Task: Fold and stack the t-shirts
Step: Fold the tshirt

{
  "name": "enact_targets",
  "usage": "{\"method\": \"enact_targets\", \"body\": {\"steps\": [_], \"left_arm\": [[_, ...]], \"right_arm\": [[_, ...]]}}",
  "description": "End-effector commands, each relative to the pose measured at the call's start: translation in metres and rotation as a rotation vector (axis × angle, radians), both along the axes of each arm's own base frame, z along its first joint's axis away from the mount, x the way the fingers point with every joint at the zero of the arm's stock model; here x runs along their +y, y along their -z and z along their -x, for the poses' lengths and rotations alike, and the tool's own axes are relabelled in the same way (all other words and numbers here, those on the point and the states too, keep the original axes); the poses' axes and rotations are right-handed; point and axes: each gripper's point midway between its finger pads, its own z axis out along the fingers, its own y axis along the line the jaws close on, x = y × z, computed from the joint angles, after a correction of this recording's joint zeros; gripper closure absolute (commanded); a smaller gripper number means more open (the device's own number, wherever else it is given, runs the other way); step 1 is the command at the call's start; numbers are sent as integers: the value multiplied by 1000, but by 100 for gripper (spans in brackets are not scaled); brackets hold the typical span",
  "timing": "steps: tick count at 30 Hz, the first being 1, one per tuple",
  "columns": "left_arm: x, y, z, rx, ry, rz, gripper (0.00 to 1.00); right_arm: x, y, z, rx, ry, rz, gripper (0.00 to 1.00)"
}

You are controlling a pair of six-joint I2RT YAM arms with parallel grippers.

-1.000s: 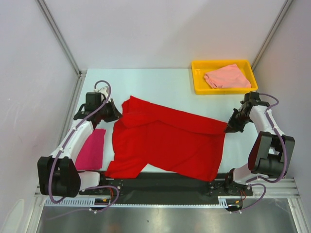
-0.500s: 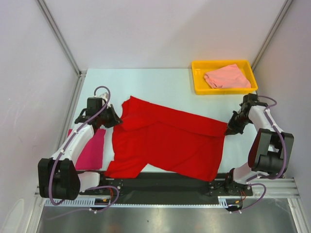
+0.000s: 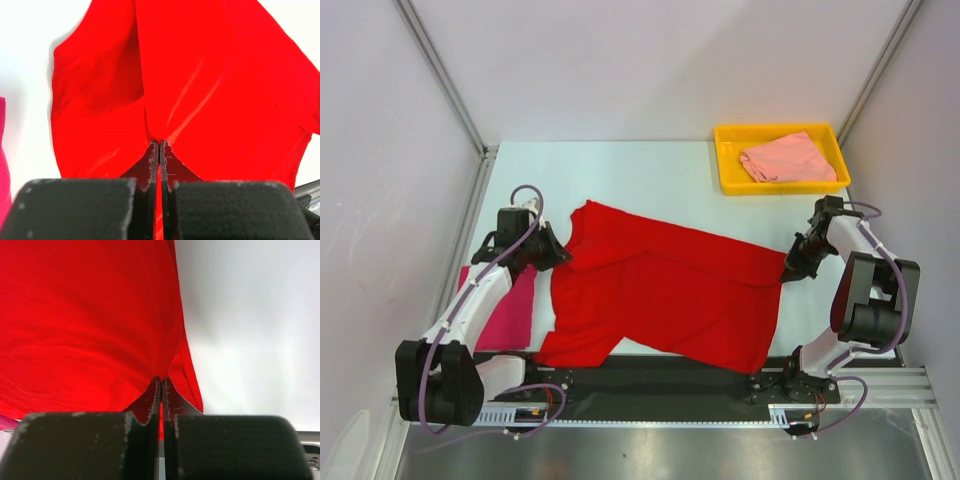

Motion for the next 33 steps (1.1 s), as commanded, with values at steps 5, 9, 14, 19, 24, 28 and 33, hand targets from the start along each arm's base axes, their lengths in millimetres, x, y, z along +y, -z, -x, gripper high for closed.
{"method": "enact_targets", "body": {"steps": [5, 9, 14, 19, 24, 28, 33], "left_arm": [[-1, 0, 8, -6, -18, 29, 100], [1, 9, 12, 18, -28, 19, 100], [3, 13, 11, 33, -32, 10, 63], [9, -18, -24, -90, 21, -66, 37], [2, -44, -128, -200, 95, -102, 17], [14, -23, -202, -117, 100, -200, 19], [32, 8, -253, -76, 104, -242, 19]], "right_arm": [[-3, 3, -5, 2, -10, 29, 100], [-5, 7, -2, 17, -6, 39, 100], [-7, 13, 2, 35, 5, 50, 95], [-19, 9, -8, 2, 119, 91, 48], [-25, -4, -71, -237, 200, 75, 20], [-41, -6, -105, -270, 182, 105, 19], [-37, 11, -126, -247, 146, 56, 23]]}}
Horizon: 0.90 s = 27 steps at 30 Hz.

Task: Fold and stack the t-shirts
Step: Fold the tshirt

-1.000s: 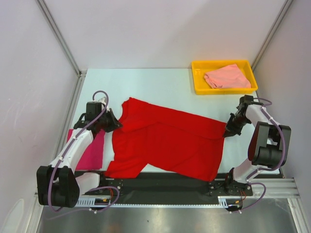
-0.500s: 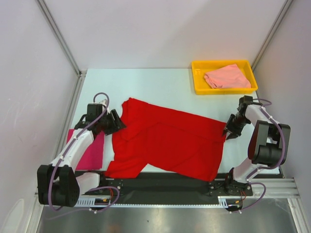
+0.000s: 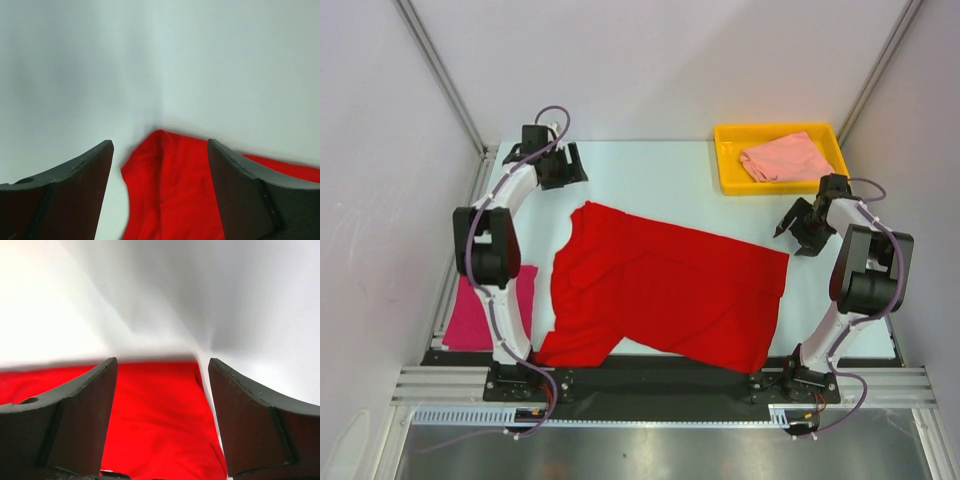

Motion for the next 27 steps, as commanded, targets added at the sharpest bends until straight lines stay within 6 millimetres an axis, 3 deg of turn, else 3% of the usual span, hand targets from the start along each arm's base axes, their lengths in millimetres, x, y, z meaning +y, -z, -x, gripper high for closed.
{"method": "enact_targets", "body": {"steps": [1, 5, 12, 17, 21, 27], "left_arm": [[20, 16, -14, 47, 23, -51, 19], [12, 27, -18, 55, 62, -11, 18], [-2, 57, 1, 119, 82, 67, 17], [-11, 71, 3, 158, 94, 106, 18], [-11, 83, 8, 197, 90, 105, 23], [-28, 87, 15, 218, 115, 148, 35]], "right_arm": [[3, 2, -17, -38, -29, -29, 23], [10, 4, -8, -38, -37, -37, 24], [21, 17, 24, -7, -87, -60, 23], [21, 18, 21, -33, -94, -82, 25], [30, 21, 15, -37, -105, -117, 32], [29, 24, 18, -22, -90, -108, 40]]}}
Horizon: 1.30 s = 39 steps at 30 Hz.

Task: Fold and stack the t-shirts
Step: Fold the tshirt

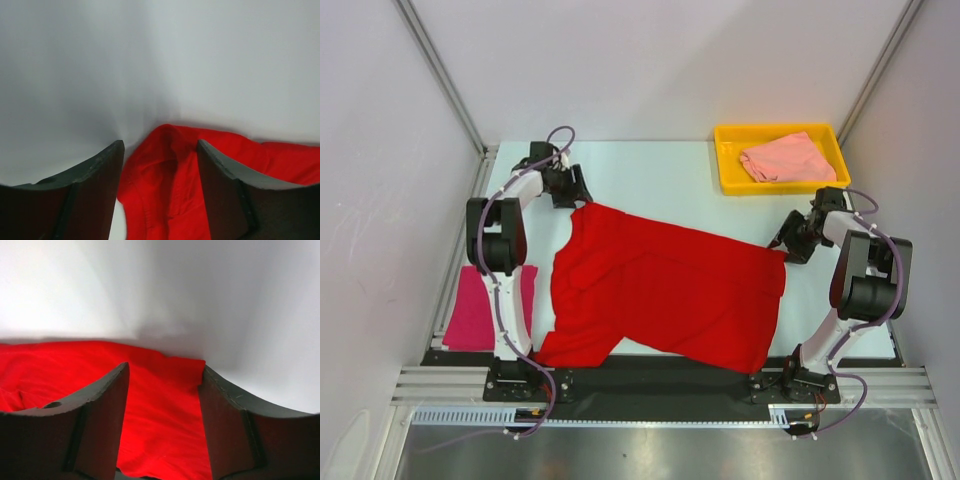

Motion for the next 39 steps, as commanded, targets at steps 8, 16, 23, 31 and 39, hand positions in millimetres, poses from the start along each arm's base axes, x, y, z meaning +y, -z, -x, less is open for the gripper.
{"method": "enact_targets", "body": {"steps": [8, 16, 23, 31, 39], "left_arm": [[-10, 6, 0, 14, 4, 18, 87], [-9, -8, -32, -74, -47, 79, 100], [1, -43, -80, -236, -131, 118, 100], [17, -63, -94, -261, -185, 18, 44], [25, -145, -16, -327, -187, -273, 29]], "right_arm": [[-17, 16, 10, 52, 46, 37, 63], [-32, 6, -29, -8, 95, 46, 100], [-51, -18, -79, -96, 138, 86, 100], [-68, -38, -88, -6, 116, 208, 61], [-55, -108, -34, -9, 75, 340, 25]]}}
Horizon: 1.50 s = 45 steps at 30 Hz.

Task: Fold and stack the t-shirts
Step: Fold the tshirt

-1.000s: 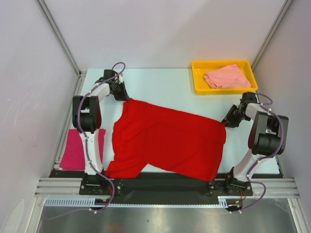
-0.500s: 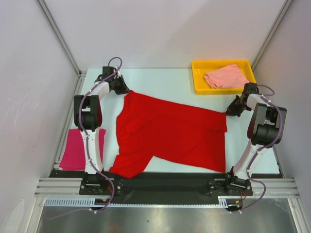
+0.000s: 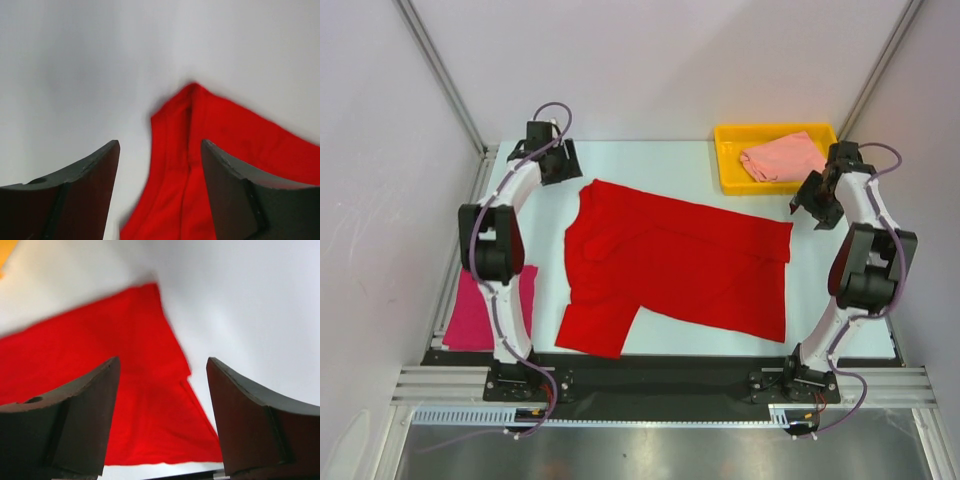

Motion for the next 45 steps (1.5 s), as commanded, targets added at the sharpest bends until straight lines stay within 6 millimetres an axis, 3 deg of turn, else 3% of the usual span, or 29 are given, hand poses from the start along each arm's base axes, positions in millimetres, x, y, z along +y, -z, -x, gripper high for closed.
{"method": "enact_targets", "body": {"steps": [1, 2, 3, 4, 5, 6, 8, 12, 16, 20, 31, 34, 37, 38, 43, 45], "left_arm": [[-2, -83, 45, -121, 0, -99, 31], [-9, -57, 69, -54, 19, -64, 35], [-16, -77, 81, -101, 45, -18, 39], [-32, -73, 95, -86, 114, 52, 40], [-40, -52, 117, -31, 152, 96, 40], [-46, -54, 127, -36, 174, 126, 39], [-57, -32, 152, 35, 223, 185, 37], [-58, -3, 179, 141, 233, 177, 35], [-59, 17, 193, 194, 224, 169, 36], [-59, 39, 202, 237, 210, 146, 36], [-57, 65, 191, 280, 175, 116, 44], [-60, 64, 190, 281, 181, 128, 54], [-67, 57, 191, 280, 194, 161, 68], [-72, 48, 190, 268, 208, 188, 76], [-91, 10, 186, 213, 232, 304, 96], [-96, -7, 181, 165, 244, 340, 97]], "right_arm": [[24, -46, 32, -30, -70, 45, 25], [45, -53, 40, -52, -118, 28, 25], [60, -56, 38, -86, -155, -2, 25], [80, -61, 40, -116, -205, -50, 26], [95, -62, 49, -129, -234, -74, 27], [123, -68, 49, -169, -298, -125, 27], [158, -64, 59, -184, -360, -215, 27], [222, -68, 76, -217, -496, -378, 28], [253, -64, 96, -196, -573, -392, 29], [260, -69, 108, -217, -602, -406, 29], [252, -62, 125, -188, -617, -388, 30], [256, -59, 123, -182, -616, -406, 30], [261, -58, 117, -184, -616, -418, 31], [262, -58, 114, -190, -617, -424, 31], [280, -49, 104, -170, -600, -503, 33], [292, -49, 102, -172, -621, -537, 34]]}}
